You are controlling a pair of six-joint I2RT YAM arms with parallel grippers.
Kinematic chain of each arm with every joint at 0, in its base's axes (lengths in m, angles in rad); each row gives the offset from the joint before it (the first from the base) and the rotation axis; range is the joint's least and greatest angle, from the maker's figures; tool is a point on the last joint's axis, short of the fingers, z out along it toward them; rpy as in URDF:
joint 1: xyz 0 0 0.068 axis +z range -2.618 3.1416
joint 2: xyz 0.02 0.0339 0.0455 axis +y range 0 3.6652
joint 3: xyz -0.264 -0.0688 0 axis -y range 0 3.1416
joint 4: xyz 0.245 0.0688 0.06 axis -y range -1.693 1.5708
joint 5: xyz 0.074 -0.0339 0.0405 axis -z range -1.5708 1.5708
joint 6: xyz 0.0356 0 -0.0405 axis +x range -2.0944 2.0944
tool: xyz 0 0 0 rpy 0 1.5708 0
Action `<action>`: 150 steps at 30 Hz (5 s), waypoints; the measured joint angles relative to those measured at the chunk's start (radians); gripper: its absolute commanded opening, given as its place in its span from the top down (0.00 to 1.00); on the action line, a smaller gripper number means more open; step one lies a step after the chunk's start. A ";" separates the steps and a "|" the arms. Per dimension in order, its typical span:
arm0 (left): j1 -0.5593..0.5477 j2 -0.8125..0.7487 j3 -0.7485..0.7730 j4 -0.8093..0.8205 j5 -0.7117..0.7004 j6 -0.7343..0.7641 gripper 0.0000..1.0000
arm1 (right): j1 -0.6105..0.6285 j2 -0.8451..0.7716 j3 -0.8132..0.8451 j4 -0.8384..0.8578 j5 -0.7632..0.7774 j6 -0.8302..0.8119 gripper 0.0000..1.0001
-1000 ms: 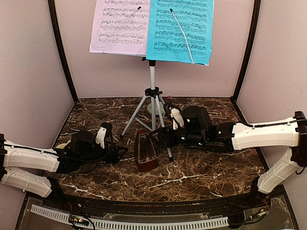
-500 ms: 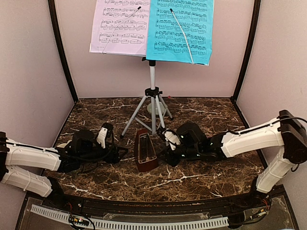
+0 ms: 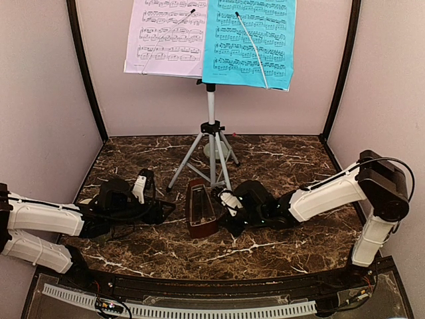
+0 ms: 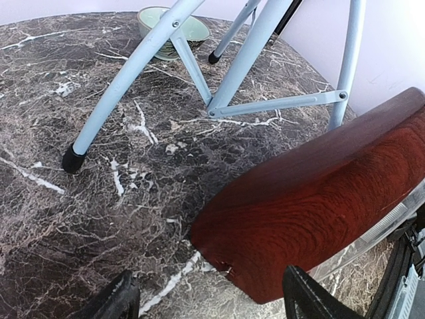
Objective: Set up the instrument practice props
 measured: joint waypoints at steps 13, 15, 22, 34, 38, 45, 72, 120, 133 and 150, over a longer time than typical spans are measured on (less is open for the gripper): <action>0.012 -0.146 0.064 -0.174 0.016 -0.010 0.17 | 0.093 0.101 0.015 0.226 -0.058 -0.020 0.85; 0.012 -0.204 0.074 -0.199 0.010 -0.010 0.16 | 0.106 0.122 0.029 0.243 -0.063 -0.015 0.85; -0.001 -0.252 0.190 -0.256 0.032 0.024 0.13 | 0.135 0.148 0.048 0.335 -0.073 0.010 0.83; -0.159 -0.016 0.343 -0.339 -0.113 0.113 0.13 | 0.134 -0.035 -0.094 0.427 0.027 0.050 0.68; -0.185 0.051 0.354 -0.338 -0.172 0.103 0.14 | 0.126 -0.079 -0.117 0.430 0.080 0.077 0.60; -0.210 0.171 0.374 -0.340 -0.253 0.072 0.16 | 0.105 -0.093 -0.156 0.430 0.153 0.122 0.48; -0.234 0.052 0.430 -0.462 -0.315 0.195 0.85 | 0.097 -0.096 -0.233 0.537 0.202 0.091 0.50; -0.413 0.337 1.355 -1.424 -0.683 0.290 0.97 | 0.270 0.240 0.135 0.932 0.658 -0.657 0.57; -0.413 0.386 1.397 -1.442 -0.689 0.287 0.97 | 0.272 0.266 0.166 0.985 0.667 -0.695 0.61; -0.413 0.388 1.403 -1.443 -0.681 0.278 0.98 | 0.285 0.307 0.176 1.094 0.734 -0.797 0.83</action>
